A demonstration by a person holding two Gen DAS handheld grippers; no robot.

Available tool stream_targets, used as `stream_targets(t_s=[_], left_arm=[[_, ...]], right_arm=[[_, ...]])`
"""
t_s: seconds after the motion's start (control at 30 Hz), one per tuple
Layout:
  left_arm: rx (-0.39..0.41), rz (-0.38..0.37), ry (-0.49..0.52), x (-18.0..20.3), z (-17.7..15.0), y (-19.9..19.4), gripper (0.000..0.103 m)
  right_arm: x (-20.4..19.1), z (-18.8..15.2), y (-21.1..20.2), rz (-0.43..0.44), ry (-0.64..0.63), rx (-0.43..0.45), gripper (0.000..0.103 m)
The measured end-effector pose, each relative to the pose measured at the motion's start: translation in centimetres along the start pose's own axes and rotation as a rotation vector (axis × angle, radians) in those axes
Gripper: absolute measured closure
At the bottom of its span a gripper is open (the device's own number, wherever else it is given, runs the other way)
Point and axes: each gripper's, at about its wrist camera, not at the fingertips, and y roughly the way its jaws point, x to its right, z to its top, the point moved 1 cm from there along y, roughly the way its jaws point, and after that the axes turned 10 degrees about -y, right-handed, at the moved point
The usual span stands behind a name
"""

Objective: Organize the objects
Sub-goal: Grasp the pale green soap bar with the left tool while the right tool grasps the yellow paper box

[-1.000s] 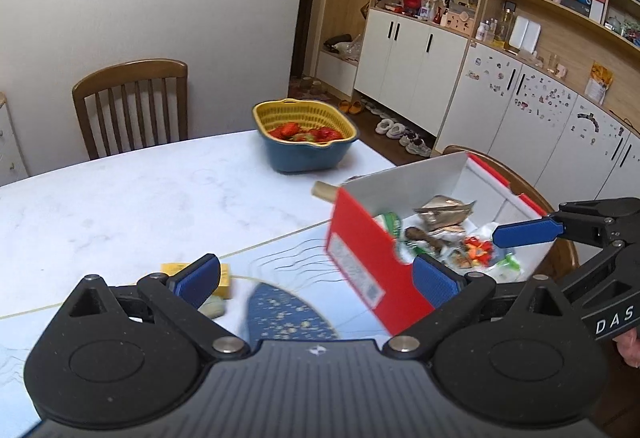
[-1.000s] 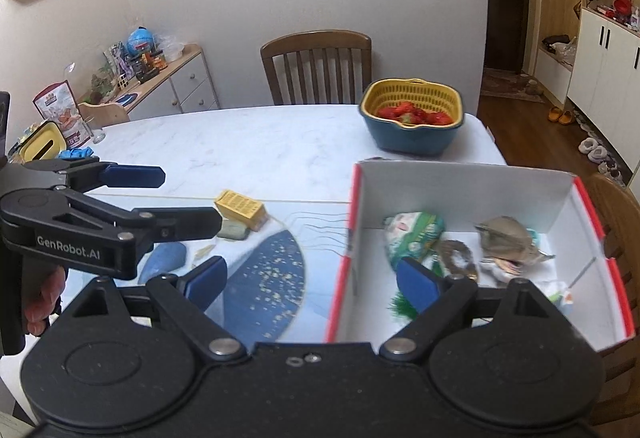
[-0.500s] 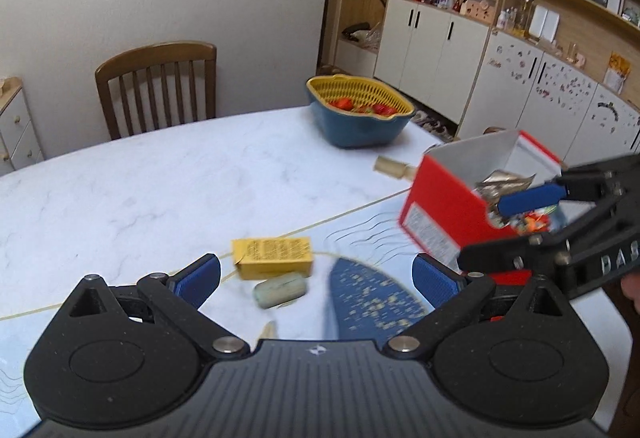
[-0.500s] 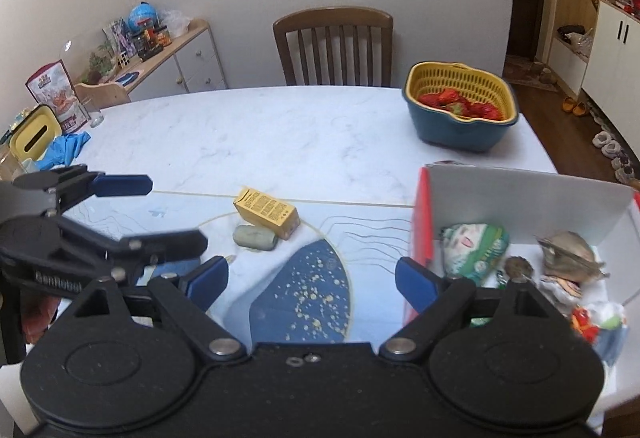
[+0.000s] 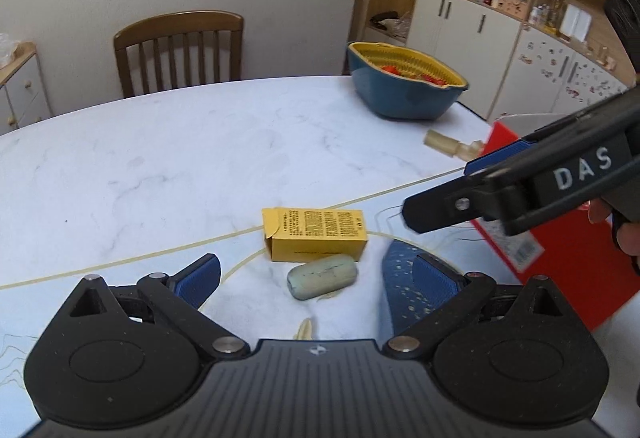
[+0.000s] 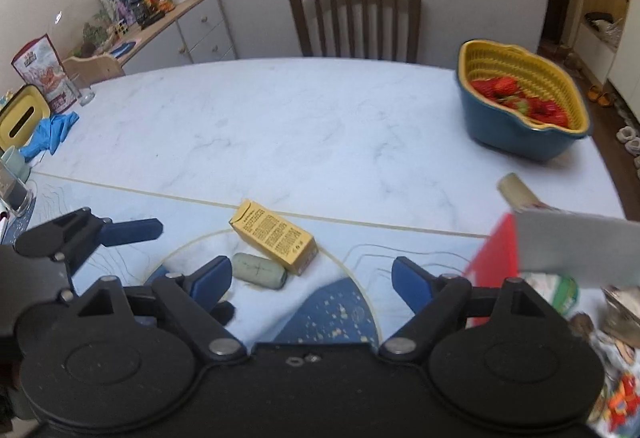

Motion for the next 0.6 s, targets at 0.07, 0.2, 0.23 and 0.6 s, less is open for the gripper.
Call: stream_targets(t_s=[0.07, 0.2, 0.23, 0.6], left_arm=[[-0.002, 0.014, -0.009, 0.0, -0.2, 0.9, 0.000], [-0.021, 0.034, -0.048, -0.2, -0.7, 2.4, 0.001], [-0.027, 0.038, -0.057, -0.2, -0.8, 2.8, 0.001], [-0.036, 0.063, -0.107, -0.2, -1.3, 4.8, 0.011]], right_arm=[[0.0, 0.6, 1.2, 0.010, -0.012, -0.030, 0.016], [0.0, 1.3, 3.4, 0.028, -0.024, -0.072, 0.018], [0.0, 1.5, 3.9, 0.037, -0.029, -0.082, 0.019], [-1.0, 3.0, 8.0, 0.098, -0.103, -0.147, 0.027]])
